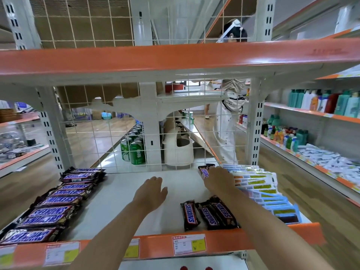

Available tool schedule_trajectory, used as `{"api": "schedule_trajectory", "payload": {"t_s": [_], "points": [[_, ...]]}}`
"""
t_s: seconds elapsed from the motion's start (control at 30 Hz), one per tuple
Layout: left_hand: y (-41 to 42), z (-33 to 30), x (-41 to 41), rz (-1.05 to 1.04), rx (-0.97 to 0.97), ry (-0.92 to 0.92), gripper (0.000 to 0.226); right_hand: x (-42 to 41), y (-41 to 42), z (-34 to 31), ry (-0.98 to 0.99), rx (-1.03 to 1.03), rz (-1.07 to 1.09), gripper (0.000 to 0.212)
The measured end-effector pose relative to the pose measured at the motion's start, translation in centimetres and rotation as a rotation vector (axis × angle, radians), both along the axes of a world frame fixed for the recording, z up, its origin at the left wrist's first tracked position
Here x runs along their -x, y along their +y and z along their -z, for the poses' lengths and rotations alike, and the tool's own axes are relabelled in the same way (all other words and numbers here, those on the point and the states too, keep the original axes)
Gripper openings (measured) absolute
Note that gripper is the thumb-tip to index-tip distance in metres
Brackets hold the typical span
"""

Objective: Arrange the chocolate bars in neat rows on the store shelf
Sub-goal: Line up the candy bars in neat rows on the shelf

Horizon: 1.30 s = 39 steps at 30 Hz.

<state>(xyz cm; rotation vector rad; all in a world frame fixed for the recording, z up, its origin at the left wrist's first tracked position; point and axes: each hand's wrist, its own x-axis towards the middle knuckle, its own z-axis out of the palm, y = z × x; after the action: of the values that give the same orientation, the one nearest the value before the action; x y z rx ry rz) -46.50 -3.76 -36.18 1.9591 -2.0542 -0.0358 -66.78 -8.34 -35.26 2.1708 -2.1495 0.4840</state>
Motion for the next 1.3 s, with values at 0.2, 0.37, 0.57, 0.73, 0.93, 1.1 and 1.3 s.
{"api": "schedule_trajectory", "payload": {"t_s": [0.2,0.37,0.57,0.73,0.93,1.1,1.3], "points": [[-0.8,0.4,-1.4,-0.027,-0.008,0.015,0.041,-0.4,-1.8,0.5,0.066,-0.033,0.026,0.031],[-1.6,0.9,-2.5,-0.031,-0.021,0.021,0.041,-1.5,-3.5,1.1,0.106,-0.07,0.084,0.035],[-2.1,1.5,-4.1,-0.044,-0.037,0.033,0.041,-2.1,-4.6,1.4,0.138,-0.094,0.18,0.038],[-2.2,1.5,-5.2,-0.062,-0.036,0.041,0.042,-2.9,-5.2,1.6,0.068,-0.138,0.223,0.033],[-1.6,1.4,-6.0,-0.059,-0.03,0.049,0.041,-3.5,-5.6,1.9,0.043,-0.152,0.239,0.029],[-0.8,0.6,-6.6,-0.036,-0.002,0.022,0.042,-3.8,-4.7,1.6,0.266,0.049,0.097,0.028],[0.7,-0.4,-6.7,-0.002,0.06,-0.037,0.04,-5.3,-3.0,-0.4,0.404,0.497,-0.257,0.042]]}}
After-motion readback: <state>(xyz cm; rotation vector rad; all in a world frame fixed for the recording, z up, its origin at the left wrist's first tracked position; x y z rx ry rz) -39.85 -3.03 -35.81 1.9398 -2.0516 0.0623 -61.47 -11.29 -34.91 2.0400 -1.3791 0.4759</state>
